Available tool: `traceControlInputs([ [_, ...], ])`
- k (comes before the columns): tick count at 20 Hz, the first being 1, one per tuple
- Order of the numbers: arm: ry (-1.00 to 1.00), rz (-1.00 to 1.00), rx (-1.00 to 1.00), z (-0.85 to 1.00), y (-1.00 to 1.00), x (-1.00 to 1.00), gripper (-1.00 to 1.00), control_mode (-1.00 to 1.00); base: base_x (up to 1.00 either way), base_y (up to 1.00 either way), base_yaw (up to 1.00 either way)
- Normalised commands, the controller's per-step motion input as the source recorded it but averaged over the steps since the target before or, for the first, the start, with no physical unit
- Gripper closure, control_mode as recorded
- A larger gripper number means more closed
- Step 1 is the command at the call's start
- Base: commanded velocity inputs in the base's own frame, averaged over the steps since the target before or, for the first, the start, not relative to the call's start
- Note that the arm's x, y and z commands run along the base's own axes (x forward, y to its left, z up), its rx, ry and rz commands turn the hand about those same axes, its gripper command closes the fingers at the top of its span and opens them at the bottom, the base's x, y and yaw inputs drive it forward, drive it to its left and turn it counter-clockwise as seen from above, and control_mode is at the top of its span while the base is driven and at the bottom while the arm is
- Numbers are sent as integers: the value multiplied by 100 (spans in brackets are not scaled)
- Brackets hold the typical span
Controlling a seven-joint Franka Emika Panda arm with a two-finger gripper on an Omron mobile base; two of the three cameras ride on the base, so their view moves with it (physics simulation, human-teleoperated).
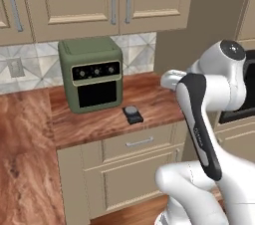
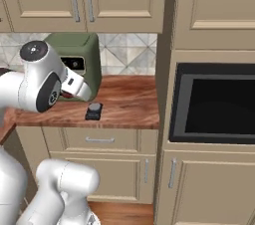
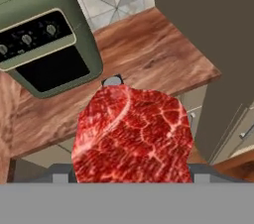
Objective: Take the steak from the fridge and place it on the digital scale on the counter by the fridge. Wait a few seconds for a reading, then move it to the plate on the dining counter.
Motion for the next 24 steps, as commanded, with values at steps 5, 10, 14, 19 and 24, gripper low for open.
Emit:
traceControlInputs([
  [5,10,-8,-7,-52,30,37,100,-100,9,8,-4],
  [10,18,0,-4,-80,19,84,100,-100,0,0,0],
  [14,17,8,0,-67,0,89,100,-100,0,0,0],
  [19,6,16,0,-58,0,80,100,-100,0,0,0],
  [24,1,20,0,-56,1,85,100,-100,0,0,0],
])
